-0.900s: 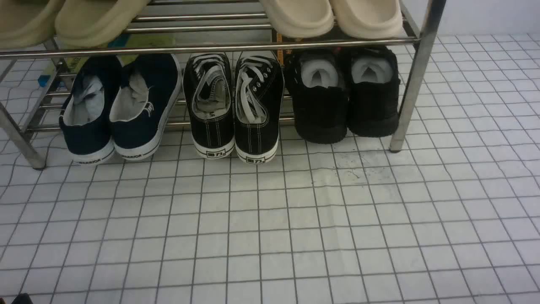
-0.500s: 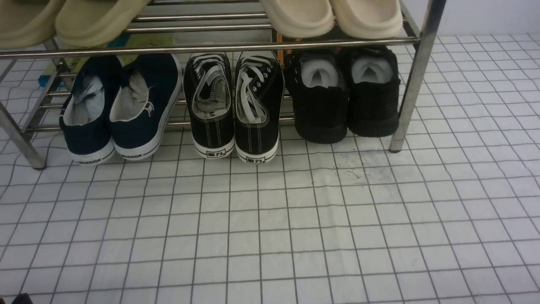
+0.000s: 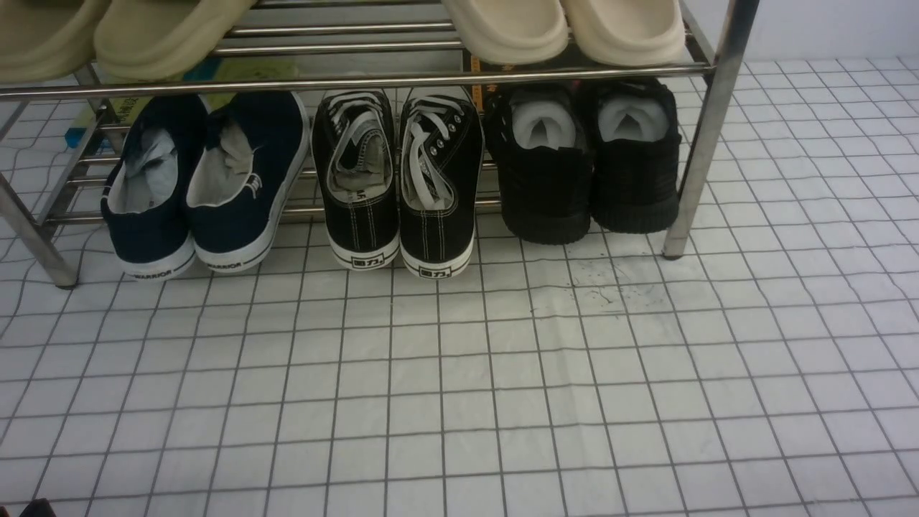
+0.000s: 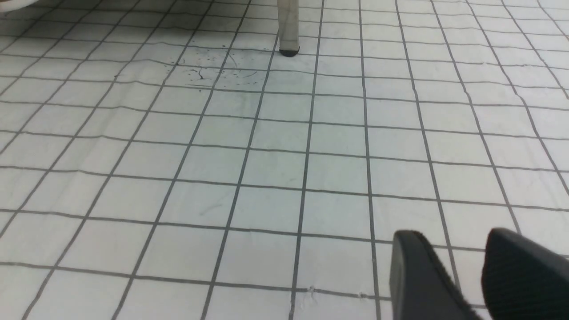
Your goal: Take the shoes off the shelf with your hand from the white checkered tablecloth.
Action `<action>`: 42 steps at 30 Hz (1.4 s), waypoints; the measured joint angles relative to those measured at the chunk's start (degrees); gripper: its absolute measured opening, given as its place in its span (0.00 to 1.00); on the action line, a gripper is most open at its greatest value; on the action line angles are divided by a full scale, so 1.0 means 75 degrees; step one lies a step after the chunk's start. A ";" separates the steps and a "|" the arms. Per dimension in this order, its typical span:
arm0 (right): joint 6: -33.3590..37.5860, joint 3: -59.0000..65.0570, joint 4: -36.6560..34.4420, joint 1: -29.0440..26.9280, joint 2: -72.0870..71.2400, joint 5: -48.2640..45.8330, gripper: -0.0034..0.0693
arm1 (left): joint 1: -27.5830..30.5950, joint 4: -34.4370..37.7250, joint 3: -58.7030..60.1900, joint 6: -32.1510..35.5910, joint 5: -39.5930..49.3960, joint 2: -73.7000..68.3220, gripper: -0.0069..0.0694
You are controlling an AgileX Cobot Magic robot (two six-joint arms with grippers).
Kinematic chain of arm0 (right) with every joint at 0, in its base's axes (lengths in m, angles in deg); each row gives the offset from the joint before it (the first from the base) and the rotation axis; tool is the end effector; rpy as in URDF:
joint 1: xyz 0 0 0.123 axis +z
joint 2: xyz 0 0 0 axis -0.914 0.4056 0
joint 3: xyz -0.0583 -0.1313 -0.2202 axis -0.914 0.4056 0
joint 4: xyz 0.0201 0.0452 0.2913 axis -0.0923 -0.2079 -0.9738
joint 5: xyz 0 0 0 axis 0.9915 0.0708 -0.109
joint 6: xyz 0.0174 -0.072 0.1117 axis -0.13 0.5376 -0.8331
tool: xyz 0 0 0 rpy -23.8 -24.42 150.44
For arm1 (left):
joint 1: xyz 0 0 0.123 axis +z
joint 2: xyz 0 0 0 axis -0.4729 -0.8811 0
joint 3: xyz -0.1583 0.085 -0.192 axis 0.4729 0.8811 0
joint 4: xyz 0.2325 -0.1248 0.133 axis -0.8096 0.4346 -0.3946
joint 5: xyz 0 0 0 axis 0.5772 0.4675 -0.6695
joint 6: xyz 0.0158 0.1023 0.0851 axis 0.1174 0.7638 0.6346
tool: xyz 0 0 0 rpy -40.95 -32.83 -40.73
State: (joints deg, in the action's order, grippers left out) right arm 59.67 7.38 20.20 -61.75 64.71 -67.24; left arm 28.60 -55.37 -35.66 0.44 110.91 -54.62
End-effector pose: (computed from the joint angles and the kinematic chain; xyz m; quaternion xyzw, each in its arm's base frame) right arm 0.1584 0.0196 0.1608 -0.0391 0.8059 0.0509 0.5885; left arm 0.1599 0.0085 0.1588 -0.0621 0.8023 -0.0077 0.5937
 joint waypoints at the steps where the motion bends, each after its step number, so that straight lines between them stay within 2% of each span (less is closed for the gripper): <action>1: 0.0000 0.0000 0.0000 0.0000 0.0000 0.0000 0.38 | 0.0000 0.0000 0.0000 0.0000 0.0000 0.0000 0.40; 13: -0.0074 0.0000 -0.0112 0.0000 0.0000 0.0057 0.38 | 0.0000 0.0000 0.0000 0.0000 0.0000 0.0000 0.40; 16: -0.0712 0.0008 -0.1213 0.0000 0.0000 0.0065 0.38 | 0.0000 0.0000 0.0000 0.0000 0.0000 0.0000 0.40; 21: -0.2065 0.0078 -0.4017 0.0000 0.0000 0.0057 0.38 | 0.0000 0.0000 0.0000 0.0000 0.0000 0.0000 0.40; 26: -0.2195 0.0077 -0.5093 0.0000 0.0000 0.0234 0.38 | 0.0000 0.0000 0.0000 0.0000 0.0000 0.0000 0.40; 31: -0.2195 0.0077 -0.5611 0.0000 0.0000 0.0313 0.35 | 0.0000 0.0000 0.0000 0.0000 0.0000 0.0000 0.40; 35: -0.1557 -0.0421 -0.5520 0.0000 0.0047 0.0660 0.21 | 0.0000 0.0000 0.0000 0.0000 0.0000 0.0000 0.40; 38: -0.0412 -0.1395 -0.5197 0.0000 0.0650 0.0952 0.06 | 0.0000 0.0000 0.0000 0.0000 0.0000 0.0000 0.40; 39: -0.0412 -0.1395 -0.5197 0.0000 0.0709 0.0952 0.06 | 0.0000 0.0000 0.0000 0.0000 0.0000 0.0000 0.40; 42: 0.0589 -0.2601 -0.4748 0.0000 0.1950 0.0484 0.04 | 0.0000 0.0000 0.0000 0.0000 0.0000 0.0000 0.40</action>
State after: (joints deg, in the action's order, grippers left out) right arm 64.08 -12.13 -15.42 -61.75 79.34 -63.61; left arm 28.60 -55.37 -35.66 0.44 110.91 -54.62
